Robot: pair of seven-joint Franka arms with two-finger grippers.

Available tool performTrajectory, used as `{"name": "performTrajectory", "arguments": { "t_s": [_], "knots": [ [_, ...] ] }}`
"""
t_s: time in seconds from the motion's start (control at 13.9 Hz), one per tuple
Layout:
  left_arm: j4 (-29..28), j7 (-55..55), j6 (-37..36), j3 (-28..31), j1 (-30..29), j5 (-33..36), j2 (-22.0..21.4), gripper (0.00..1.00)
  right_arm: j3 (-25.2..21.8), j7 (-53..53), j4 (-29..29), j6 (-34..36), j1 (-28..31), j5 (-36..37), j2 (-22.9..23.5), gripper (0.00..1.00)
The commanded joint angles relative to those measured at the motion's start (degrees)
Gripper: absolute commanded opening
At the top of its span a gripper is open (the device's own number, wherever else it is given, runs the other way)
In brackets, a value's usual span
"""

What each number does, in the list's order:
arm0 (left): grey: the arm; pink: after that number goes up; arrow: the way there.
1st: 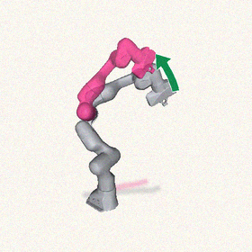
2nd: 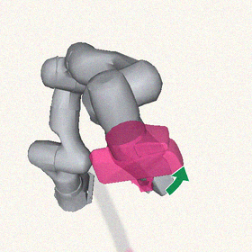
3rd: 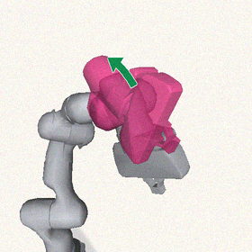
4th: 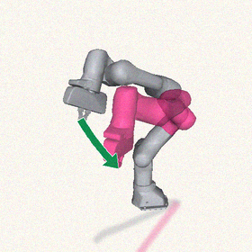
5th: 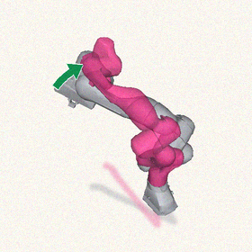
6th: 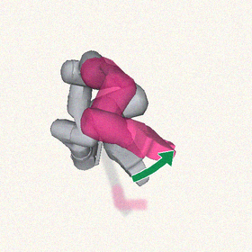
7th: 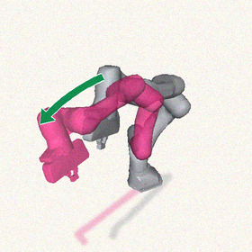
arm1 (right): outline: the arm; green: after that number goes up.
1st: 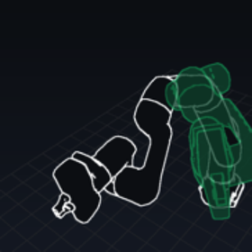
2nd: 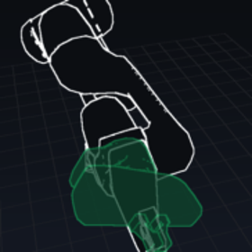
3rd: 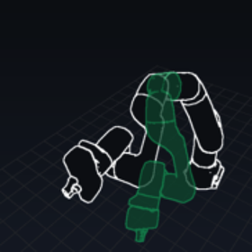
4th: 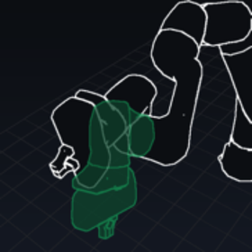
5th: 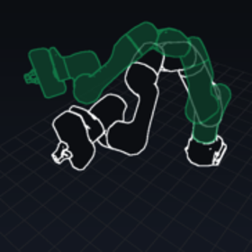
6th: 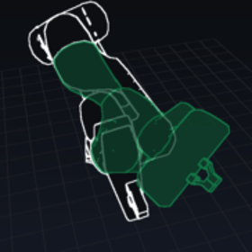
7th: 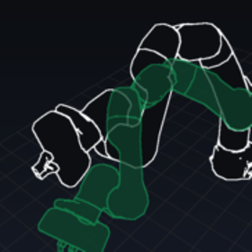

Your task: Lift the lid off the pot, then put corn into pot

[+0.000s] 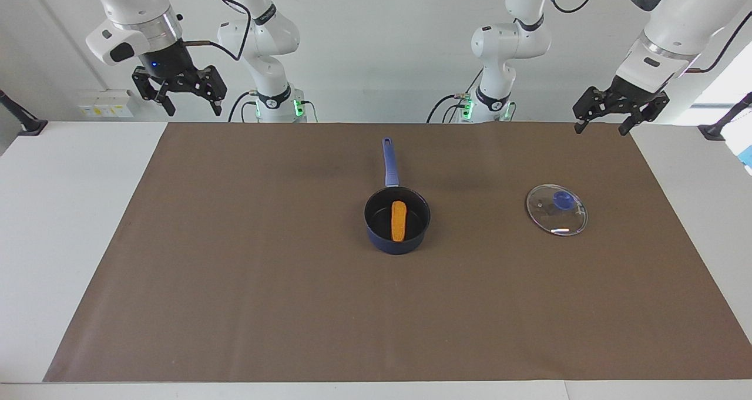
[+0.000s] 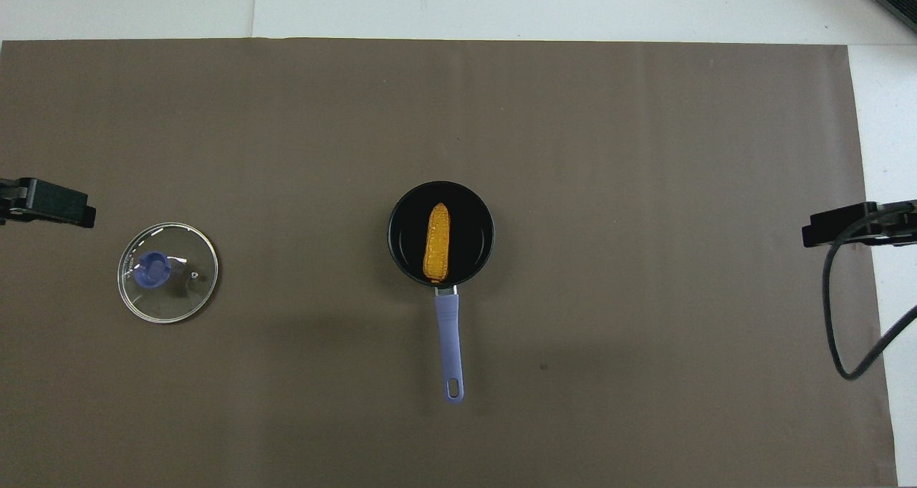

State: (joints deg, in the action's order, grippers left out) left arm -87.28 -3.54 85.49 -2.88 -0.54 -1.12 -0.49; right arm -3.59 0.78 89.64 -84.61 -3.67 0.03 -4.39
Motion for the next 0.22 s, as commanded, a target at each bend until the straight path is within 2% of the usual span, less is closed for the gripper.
{"name": "performTrajectory", "arguments": {
  "t_s": [0.0, 0.14],
  "knots": [
    [-0.8, -0.3, -0.4, -0.1, -0.4, 0.2, -1.0, 1.00, 0.0, -1.4, -0.4, 0.5, 0.5, -1.2, -0.2, 1.00],
    [-1.2, -0.2, -0.7, -0.1, -0.4, 0.2, -1.2, 1.00, -0.1, -1.4, -0.4, 0.5, 0.5, -1.2, -0.2, 1.00]
  ]
}}
